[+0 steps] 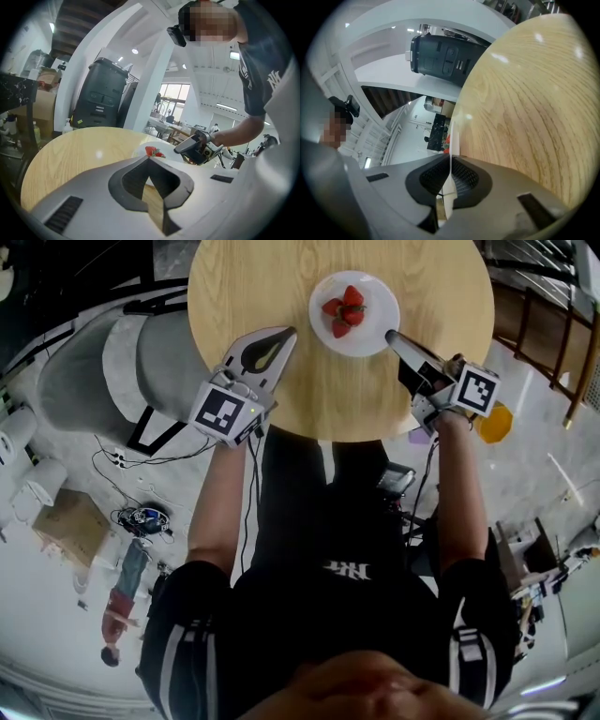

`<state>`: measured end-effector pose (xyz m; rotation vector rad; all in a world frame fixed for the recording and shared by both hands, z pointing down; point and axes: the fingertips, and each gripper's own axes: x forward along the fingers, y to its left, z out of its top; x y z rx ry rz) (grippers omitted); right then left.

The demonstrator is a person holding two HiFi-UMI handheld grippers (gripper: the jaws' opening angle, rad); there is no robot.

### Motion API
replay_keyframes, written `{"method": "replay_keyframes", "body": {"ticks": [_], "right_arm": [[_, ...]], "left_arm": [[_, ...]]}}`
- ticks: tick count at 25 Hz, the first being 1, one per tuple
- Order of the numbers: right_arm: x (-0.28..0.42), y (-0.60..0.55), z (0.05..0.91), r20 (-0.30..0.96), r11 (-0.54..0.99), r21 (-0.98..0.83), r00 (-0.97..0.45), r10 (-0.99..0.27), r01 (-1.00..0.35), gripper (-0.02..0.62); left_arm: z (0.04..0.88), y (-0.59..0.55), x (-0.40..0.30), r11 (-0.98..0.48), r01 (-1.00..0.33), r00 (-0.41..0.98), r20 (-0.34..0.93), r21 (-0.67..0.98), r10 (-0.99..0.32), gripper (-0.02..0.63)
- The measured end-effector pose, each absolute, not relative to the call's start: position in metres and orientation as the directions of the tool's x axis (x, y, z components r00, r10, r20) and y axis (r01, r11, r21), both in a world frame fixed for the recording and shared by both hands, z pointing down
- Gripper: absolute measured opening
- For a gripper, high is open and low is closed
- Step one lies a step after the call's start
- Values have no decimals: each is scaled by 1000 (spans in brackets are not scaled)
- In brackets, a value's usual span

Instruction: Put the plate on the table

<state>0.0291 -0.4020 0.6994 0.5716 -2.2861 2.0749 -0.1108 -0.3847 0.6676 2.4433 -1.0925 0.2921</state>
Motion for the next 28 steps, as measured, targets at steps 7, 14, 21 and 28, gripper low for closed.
{"method": "replay_keyframes", "body": {"ticks": [7, 14, 21, 28], "right_arm": [[31, -402, 706, 285, 86, -945, -924, -254, -315, 11], [34, -401, 714, 332, 97, -926, -911, -245, -364, 9], [41, -403, 725, 415, 115, -884, -874, -252, -453, 15], [42, -407, 732, 474, 174, -836, -844, -249, -521, 31]], "left_arm": [[676, -381, -103, -616, -731, 681, 371, 294, -631, 3], [677, -377, -96, -617, -722, 691, 366, 313, -623, 3], [681, -375, -91, -623, -714, 699, 368, 319, -613, 3], [685, -372, -90, -630, -708, 705, 377, 320, -601, 3]]}}
